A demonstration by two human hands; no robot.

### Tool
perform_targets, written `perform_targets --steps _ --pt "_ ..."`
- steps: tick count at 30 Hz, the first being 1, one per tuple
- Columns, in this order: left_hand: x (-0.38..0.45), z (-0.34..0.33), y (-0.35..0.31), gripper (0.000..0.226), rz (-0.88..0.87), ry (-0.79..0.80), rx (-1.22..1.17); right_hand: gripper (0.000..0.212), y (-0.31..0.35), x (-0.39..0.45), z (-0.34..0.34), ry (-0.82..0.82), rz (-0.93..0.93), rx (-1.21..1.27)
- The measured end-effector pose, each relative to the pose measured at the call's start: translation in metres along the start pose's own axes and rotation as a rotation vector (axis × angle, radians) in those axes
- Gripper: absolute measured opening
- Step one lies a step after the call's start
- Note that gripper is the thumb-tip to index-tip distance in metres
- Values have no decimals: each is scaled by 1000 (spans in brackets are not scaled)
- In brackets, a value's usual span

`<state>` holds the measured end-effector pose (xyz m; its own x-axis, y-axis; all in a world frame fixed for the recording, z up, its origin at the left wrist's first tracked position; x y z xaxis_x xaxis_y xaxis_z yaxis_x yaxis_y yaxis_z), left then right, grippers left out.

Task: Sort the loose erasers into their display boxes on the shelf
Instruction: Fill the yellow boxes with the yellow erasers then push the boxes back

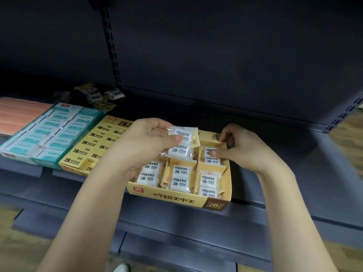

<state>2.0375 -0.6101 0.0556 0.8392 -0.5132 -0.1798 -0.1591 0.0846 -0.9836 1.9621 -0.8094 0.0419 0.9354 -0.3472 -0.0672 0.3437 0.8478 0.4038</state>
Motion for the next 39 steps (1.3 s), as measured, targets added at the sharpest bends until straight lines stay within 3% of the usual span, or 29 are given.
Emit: perform_targets --steps 6,9,12,20,27,32,36,39 --pt "-2 -31 1 22 35 92 122 20 -11 -12 5 -279 -6 165" --pt "-8 -44 2 22 102 171 194 16 -16 -15 7 -339 -8 180" --pt "-12 -52 5 16 101 204 362 12 -19 -17 4 -333 10 204" --pt "-13 -63 9 21 0 109 630 12 -19 -20 -9 -266 41 228" --pt "-9 -63 9 45 -44 55 815 13 -18 -20 -11 -270 47 222" --pt "-3 -55 9 25 -88 94 692 14 -10 -17 -4 -360 84 121" --pt "4 -30 -7 17 -198 -42 604 20 14 -5 6 -414 188 -29" --pt "12 -4 -17 16 -277 -151 565 24 41 10 5 -362 293 -124"
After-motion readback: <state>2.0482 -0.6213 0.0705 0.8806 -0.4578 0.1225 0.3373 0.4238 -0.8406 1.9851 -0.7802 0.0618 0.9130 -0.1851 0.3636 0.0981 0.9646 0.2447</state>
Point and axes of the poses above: each hand's wrist, its own x-axis towards the middle knuckle, its own z-axis out of the back of the hand, y = z × x, the point moved 3 cm from there along x, towards the middle knuckle, and after that the axes turned 13 degrees about -x, right-handed, at the moved point
